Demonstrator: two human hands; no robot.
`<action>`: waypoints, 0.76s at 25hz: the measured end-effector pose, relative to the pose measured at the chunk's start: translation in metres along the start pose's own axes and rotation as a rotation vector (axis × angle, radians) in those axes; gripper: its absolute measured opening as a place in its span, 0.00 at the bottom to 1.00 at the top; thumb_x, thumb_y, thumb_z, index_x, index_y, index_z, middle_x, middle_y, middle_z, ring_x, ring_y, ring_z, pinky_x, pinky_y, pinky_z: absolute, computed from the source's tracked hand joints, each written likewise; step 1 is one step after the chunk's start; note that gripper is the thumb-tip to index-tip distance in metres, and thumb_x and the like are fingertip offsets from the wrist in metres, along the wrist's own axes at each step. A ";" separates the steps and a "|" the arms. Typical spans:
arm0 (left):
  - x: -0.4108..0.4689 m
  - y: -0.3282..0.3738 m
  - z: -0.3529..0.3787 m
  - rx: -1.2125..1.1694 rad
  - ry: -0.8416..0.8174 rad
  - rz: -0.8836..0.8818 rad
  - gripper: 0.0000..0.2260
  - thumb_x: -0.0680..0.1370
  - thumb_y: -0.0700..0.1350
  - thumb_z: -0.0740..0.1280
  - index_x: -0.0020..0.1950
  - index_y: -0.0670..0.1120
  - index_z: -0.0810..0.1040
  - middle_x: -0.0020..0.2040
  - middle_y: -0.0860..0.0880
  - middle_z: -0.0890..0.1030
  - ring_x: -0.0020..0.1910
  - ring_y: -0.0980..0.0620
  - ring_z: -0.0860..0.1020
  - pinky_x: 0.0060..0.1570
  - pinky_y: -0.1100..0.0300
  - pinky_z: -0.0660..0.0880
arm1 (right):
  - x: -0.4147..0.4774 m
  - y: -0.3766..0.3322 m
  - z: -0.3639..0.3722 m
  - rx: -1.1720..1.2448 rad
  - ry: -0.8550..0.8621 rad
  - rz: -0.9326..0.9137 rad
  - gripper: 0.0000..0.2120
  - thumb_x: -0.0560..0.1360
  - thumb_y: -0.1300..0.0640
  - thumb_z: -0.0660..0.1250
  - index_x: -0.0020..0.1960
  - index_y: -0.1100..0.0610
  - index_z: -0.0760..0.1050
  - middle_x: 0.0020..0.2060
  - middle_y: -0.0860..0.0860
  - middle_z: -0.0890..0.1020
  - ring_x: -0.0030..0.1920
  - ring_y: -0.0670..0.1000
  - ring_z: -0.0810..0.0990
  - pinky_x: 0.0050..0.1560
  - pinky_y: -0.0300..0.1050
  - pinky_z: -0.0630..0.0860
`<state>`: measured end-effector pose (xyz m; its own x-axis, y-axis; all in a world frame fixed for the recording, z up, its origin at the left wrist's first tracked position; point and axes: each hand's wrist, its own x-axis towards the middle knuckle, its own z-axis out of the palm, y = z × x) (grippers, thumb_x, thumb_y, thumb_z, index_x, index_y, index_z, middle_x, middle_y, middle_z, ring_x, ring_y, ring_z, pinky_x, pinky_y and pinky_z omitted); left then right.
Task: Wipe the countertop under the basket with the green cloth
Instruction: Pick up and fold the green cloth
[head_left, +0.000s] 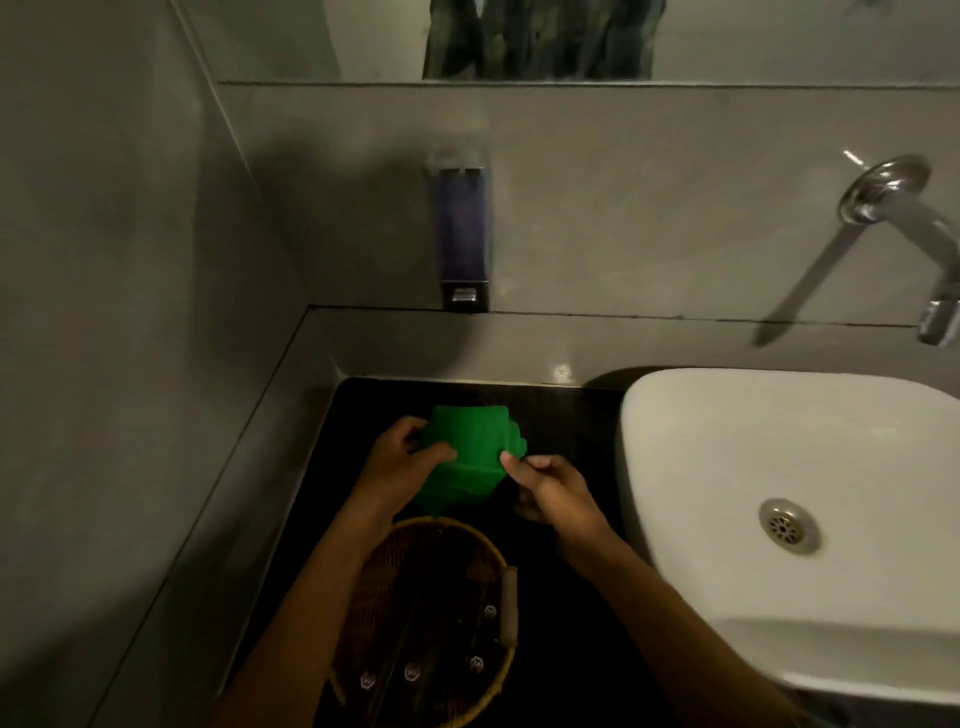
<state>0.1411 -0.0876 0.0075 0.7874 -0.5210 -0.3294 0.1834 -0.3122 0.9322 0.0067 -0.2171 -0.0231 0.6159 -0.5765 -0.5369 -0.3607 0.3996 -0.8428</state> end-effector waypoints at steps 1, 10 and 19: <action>-0.015 0.010 0.007 -0.067 -0.037 -0.015 0.07 0.70 0.38 0.72 0.43 0.48 0.79 0.40 0.46 0.83 0.35 0.52 0.82 0.30 0.63 0.78 | -0.015 -0.004 -0.016 0.031 0.027 -0.041 0.19 0.69 0.43 0.74 0.51 0.55 0.75 0.42 0.49 0.82 0.43 0.51 0.82 0.44 0.48 0.78; -0.126 0.080 0.233 -0.108 -0.290 0.093 0.13 0.74 0.40 0.71 0.58 0.45 0.77 0.51 0.43 0.84 0.46 0.46 0.85 0.42 0.52 0.83 | -0.116 -0.040 -0.246 0.213 0.117 -0.267 0.13 0.71 0.46 0.72 0.51 0.54 0.81 0.45 0.53 0.87 0.46 0.51 0.86 0.40 0.41 0.83; -0.196 0.036 0.607 0.335 -0.620 0.279 0.26 0.75 0.39 0.67 0.72 0.47 0.65 0.64 0.39 0.77 0.62 0.42 0.77 0.63 0.49 0.73 | -0.129 0.030 -0.601 -0.291 0.741 -0.196 0.15 0.73 0.63 0.69 0.57 0.54 0.72 0.44 0.63 0.82 0.42 0.55 0.79 0.47 0.53 0.76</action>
<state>-0.3632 -0.4788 0.0144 0.2851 -0.9365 -0.2041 -0.2409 -0.2761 0.9304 -0.5038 -0.5592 -0.0020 0.1011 -0.9787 -0.1786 -0.5248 0.1000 -0.8453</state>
